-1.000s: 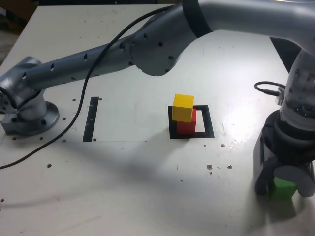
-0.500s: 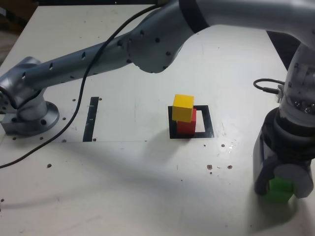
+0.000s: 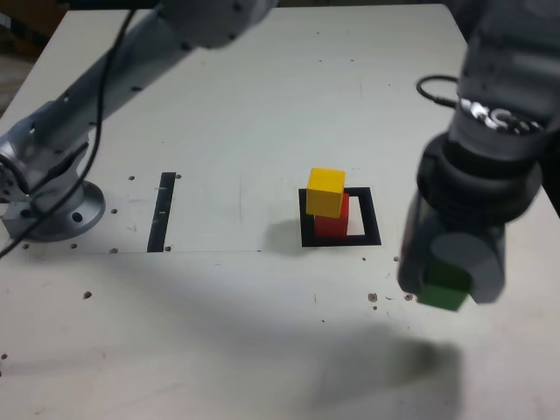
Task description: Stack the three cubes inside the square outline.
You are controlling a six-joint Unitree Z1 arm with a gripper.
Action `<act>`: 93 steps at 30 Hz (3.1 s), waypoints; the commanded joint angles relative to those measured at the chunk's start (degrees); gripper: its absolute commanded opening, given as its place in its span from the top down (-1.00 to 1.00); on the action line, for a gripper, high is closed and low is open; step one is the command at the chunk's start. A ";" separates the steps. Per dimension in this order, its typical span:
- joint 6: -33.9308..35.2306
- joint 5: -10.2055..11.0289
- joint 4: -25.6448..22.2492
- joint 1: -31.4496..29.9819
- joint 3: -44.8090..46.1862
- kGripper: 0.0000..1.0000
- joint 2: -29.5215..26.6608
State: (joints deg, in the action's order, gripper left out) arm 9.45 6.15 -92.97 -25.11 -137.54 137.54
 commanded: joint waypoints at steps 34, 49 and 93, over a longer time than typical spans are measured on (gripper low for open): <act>-10.41 -0.33 7.83 16.50 35.01 0.76 -28.12; -10.34 -1.38 14.11 17.11 40.32 0.76 -26.10; -6.90 -2.10 8.73 15.81 43.76 -0.99 -37.52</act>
State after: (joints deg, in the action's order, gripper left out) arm 2.36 4.30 -83.01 -9.08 -93.85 101.79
